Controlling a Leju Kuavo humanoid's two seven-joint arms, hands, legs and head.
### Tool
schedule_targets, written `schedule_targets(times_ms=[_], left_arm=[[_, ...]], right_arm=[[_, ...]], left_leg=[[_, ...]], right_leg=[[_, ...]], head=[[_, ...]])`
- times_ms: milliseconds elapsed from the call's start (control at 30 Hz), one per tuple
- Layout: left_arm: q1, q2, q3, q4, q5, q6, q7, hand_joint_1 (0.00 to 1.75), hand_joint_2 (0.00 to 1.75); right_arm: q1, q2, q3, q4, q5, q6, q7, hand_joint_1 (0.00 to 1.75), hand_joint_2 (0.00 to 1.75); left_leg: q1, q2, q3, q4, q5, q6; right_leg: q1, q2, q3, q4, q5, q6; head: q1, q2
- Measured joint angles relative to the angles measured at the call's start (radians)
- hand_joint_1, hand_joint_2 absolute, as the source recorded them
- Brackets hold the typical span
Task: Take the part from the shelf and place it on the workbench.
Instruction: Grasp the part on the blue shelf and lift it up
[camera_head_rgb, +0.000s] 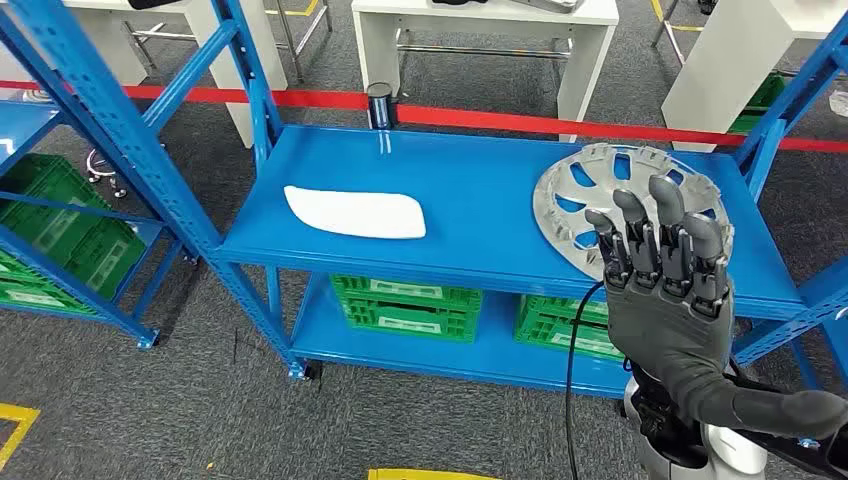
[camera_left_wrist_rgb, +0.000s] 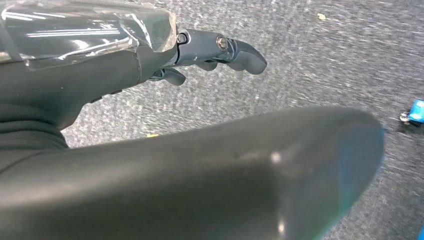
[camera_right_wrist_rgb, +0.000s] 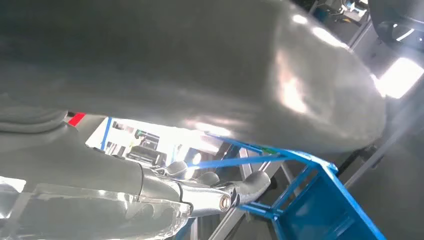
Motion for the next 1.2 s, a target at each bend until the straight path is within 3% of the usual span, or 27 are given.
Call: schedule_targets(times_ms=[67,100,200,233,267,300,367,433,533,600,667,733,767,800,833,867,900,933,967,1000,1067,1133,1200], left_arm=[[0.0,0.0,-0.001,-0.002,-0.001,0.0,0.0,0.0,0.0],[-0.001,0.0,-0.002,-0.003,-0.001,0.0,0.0,0.0,0.0],[-0.001,-0.001,-0.003,-0.004,-0.001,0.0,-0.001,0.0,0.0],[0.0,-0.001,-0.003,-0.004,-0.001,0.0,-0.001,0.0,0.0],[0.002,-0.001,-0.003,-0.004,-0.001,0.0,-0.001,0.0,0.0],[0.003,-0.001,-0.003,-0.004,-0.001,0.0,-0.001,0.0,0.0],[0.005,0.002,-0.003,-0.006,-0.001,0.0,-0.001,0.0,0.0],[0.006,0.004,-0.003,-0.012,-0.002,0.0,-0.001,0.0,0.0],[0.011,0.005,-0.003,-0.021,-0.002,-0.003,-0.004,0.0,0.0],[0.014,0.005,-0.005,-0.023,0.0,-0.004,-0.009,0.0,0.0],[0.014,0.002,-0.009,-0.023,0.003,-0.005,-0.012,0.0,0.0],[0.015,-0.001,-0.013,-0.023,0.005,-0.006,-0.013,0.0,0.0],[0.016,-0.003,-0.014,-0.023,0.007,-0.006,-0.013,0.0,0.0],[0.018,-0.004,-0.015,-0.023,0.011,-0.006,-0.013,0.0,0.0],[0.02,-0.004,-0.015,-0.023,0.016,-0.006,-0.011,0.0,0.0],[0.023,-0.003,-0.016,-0.024,0.024,-0.005,-0.007,0.0,0.0],[0.026,-0.002,-0.018,-0.025,0.033,-0.004,-0.002,0.0,0.0],[0.029,-0.001,-0.021,-0.027,0.044,-0.002,0.003,0.0,0.0],[0.033,-0.001,-0.026,-0.028,0.055,0.002,0.009,0.0,0.0],[0.036,0.0,-0.032,-0.03,0.067,0.005,0.015,0.0,0.0],[0.042,-0.001,-0.051,-0.034,0.097,0.016,0.027,0.0,0.0],[0.051,-0.001,-0.075,-0.039,0.138,0.03,0.045,0.0,0.0],[0.067,-0.001,-0.102,-0.045,0.185,0.046,0.064,0.0,0.0]], right_arm=[[-0.001,0.0,0.001,-0.001,0.0,0.0,0.0,0.0,0.0],[-0.001,0.0,0.002,-0.002,0.0,0.0,0.0,0.0,0.0],[0.001,0.001,0.003,-0.002,0.0,0.0,0.0,0.0,0.0],[0.001,0.001,0.003,-0.002,0.001,0.0,0.0,0.0,0.0],[0.001,0.001,0.003,-0.002,0.001,0.0,0.0,0.0,0.0],[0.001,0.001,0.003,-0.002,0.001,0.0,0.0,0.0,0.0],[0.001,0.001,0.003,-0.002,0.001,0.0,0.0,0.0,0.0],[0.001,0.002,0.004,-0.002,0.001,0.0,0.001,0.0,0.0],[0.003,0.003,0.005,-0.006,0.002,0.0,0.005,0.0,0.0],[0.003,0.004,0.005,-0.011,0.004,-0.001,0.011,0.0,0.0],[0.005,0.003,0.007,-0.012,0.004,-0.003,0.015,0.0,0.0],[0.01,0.003,0.007,-0.012,0.005,-0.004,0.017,0.0,0.0],[0.012,0.002,0.008,-0.012,0.005,-0.003,0.018,0.0,0.0],[0.013,0.0,0.008,-0.011,0.005,-0.003,0.018,0.0,0.0],[0.015,-0.002,0.009,-0.011,0.005,-0.002,0.018,0.0,0.0],[0.017,-0.006,0.009,-0.009,0.005,-0.002,0.018,0.0,0.0],[0.02,-0.009,0.011,-0.007,0.004,-0.002,0.017,0.0,0.0],[0.024,-0.011,0.012,-0.004,0.004,-0.002,0.018,0.0,0.0],[0.026,-0.014,0.014,-0.002,0.004,-0.004,0.019,0.0,0.0],[0.027,-0.015,0.017,-0.001,0.002,-0.007,0.023,0.0,0.0],[0.025,-0.017,0.023,-0.001,-0.006,-0.018,0.049,0.0,0.0],[0.023,-0.018,0.031,0.0,-0.022,-0.034,0.106,0.0,0.0],[0.023,-0.022,0.043,0.006,-0.044,-0.055,0.181,0.0,0.0]], left_leg=[[0.002,0.001,-0.016,0.031,-0.006,-0.004],[0.004,0.002,-0.04,0.071,-0.018,-0.009],[0.007,0.003,-0.161,0.238,-0.078,-0.019],[0.008,0.003,-0.192,0.266,-0.084,-0.019],[0.007,0.003,-0.207,0.262,-0.072,-0.016],[0.005,0.003,-0.204,0.223,-0.04,-0.009],[-0.009,0.002,-0.168,0.095,0.053,0.019],[-0.026,0.0,-0.136,0.007,0.101,0.045],[-0.033,-0.001,-0.088,-0.056,0.099,0.06],[-0.026,-0.001,-0.045,-0.085,0.098,0.067],[-0.02,-0.002,-0.023,-0.095,0.087,0.066],[-0.015,-0.004,-0.005,-0.095,0.067,0.059],[-0.011,-0.006,0.008,-0.095,0.056,0.053],[-0.007,-0.007,0.023,-0.094,0.043,0.046],[-0.003,-0.009,0.038,-0.092,0.028,0.038],[0.0,-0.01,0.051,-0.087,0.012,0.029],[0.001,-0.011,0.061,-0.078,-0.006,0.021],[0.001,-0.01,0.065,-0.068,-0.025,0.012],[0.001,-0.009,0.069,-0.059,-0.04,0.005],[0.003,-0.008,0.07,-0.051,-0.049,0.001],[0.01,-0.004,0.057,-0.016,-0.045,-0.006],[0.014,-0.001,-0.007,0.086,-0.046,-0.013],[0.015,0.001,-0.101,0.211,-0.091,-0.019]], right_leg=[[-0.001,0.001,0.01,-0.001,-0.004,-0.006],[-0.001,0.002,0.019,-0.002,-0.008,-0.012],[0.003,0.005,0.031,-0.002,-0.026,-0.019],[0.005,0.007,0.037,-0.002,-0.033,-0.02],[0.007,0.009,0.046,-0.002,-0.041,-0.02],[0.01,0.01,0.058,-0.002,-0.049,-0.02],[0.014,0.011,0.082,-0.004,-0.068,-0.019],[0.012,0.012,0.096,-0.018,-0.081,-0.013],[0.009,0.01,0.126,-0.034,-0.068,0.007],[0.01,0.006,0.109,0.02,-0.062,0.015],[0.009,0.004,0.025,0.14,-0.084,0.018],[0.004,0.004,-0.06,0.227,-0.133,0.017],[0.0,0.004,-0.084,0.229,-0.149,0.018],[-0.006,0.004,-0.092,0.202,-0.146,0.025],[-0.013,0.002,-0.089,0.15,-0.119,0.039],[-0.022,-0.003,-0.08,0.089,-0.066,0.061],[-0.027,-0.011,-0.071,0.04,-0.019,0.072],[-0.028,-0.015,-0.064,0.011,0.019,0.073],[-0.028,-0.019,-0.06,0.0,0.039,0.063],[-0.024,-0.018,-0.055,0.004,0.035,0.043],[-0.023,-0.011,-0.043,0.006,0.03,0.024],[-0.02,-0.008,-0.03,0.005,0.02,0.012],[-0.016,-0.004,-0.017,0.005,0.005,0.004]], head=[[-0.001,0.0],[-0.001,0.0],[-0.003,0.0],[-0.004,0.0],[-0.004,0.0],[-0.004,0.0],[-0.001,0.0],[0.004,0.0],[0.004,0.0],[0.005,0.0],[0.006,-0.001],[0.006,0.0],[0.006,0.0],[0.006,0.0],[0.006,-0.001],[0.008,-0.001],[0.01,-0.001],[0.01,-0.001],[0.01,-0.001],[0.008,-0.001],[0.005,0.0],[0.003,0.0],[0.003,-0.001]])
